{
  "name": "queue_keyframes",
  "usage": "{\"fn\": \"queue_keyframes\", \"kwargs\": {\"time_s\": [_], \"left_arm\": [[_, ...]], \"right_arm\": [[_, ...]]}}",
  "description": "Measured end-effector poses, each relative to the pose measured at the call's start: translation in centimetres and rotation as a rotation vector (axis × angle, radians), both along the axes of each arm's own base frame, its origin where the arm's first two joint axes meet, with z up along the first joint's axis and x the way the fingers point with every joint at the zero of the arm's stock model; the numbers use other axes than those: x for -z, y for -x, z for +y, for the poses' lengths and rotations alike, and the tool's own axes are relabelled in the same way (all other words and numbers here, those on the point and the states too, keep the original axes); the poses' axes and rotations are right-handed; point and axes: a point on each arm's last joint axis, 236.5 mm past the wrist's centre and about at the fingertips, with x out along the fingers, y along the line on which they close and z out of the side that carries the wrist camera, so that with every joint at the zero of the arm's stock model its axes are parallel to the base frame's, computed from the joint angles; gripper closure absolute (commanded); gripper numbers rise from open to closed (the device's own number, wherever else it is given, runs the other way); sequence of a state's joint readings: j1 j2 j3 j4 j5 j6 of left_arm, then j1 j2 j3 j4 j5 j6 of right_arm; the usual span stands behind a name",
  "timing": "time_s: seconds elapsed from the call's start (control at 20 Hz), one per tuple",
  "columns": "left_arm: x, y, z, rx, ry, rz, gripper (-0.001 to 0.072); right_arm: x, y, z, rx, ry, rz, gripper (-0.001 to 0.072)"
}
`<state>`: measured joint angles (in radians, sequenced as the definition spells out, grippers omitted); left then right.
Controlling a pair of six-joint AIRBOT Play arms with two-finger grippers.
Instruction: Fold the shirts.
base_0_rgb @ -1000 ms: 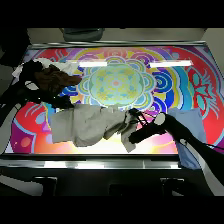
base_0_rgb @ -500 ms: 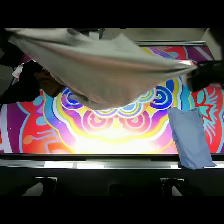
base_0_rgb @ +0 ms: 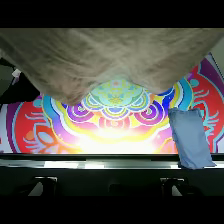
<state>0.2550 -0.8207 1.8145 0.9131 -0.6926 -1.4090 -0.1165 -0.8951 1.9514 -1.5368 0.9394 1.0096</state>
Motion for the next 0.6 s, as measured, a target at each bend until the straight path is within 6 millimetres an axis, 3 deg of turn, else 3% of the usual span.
{"fn": "queue_keyframes", "kwargs": {"time_s": [0.15, 0.25, 0.4, 0.6], "left_arm": [[1.1, -1.0, 0.1, -0.003, -0.011, 0.048, 0.0686], [4.4, -4.2, 0.6, 0.000, -0.030, 0.170, 0.0686], [12.8, -11.3, 1.8, 0.025, -0.048, 0.448, 0.0686], [28.9, -21.1, 3.1, 0.097, -0.033, 0.858, 0.0685]], "right_arm": [[0.6, -1.0, -0.2, 0.000, -0.018, 0.027, 0.0666], [3.6, -3.7, -0.4, -0.003, -0.043, 0.136, 0.0666], [12.2, -10.5, -1.0, -0.008, -0.087, 0.410, 0.0666], [26.9, -20.4, -0.8, -0.046, -0.163, 0.747, 0.0665]]}}
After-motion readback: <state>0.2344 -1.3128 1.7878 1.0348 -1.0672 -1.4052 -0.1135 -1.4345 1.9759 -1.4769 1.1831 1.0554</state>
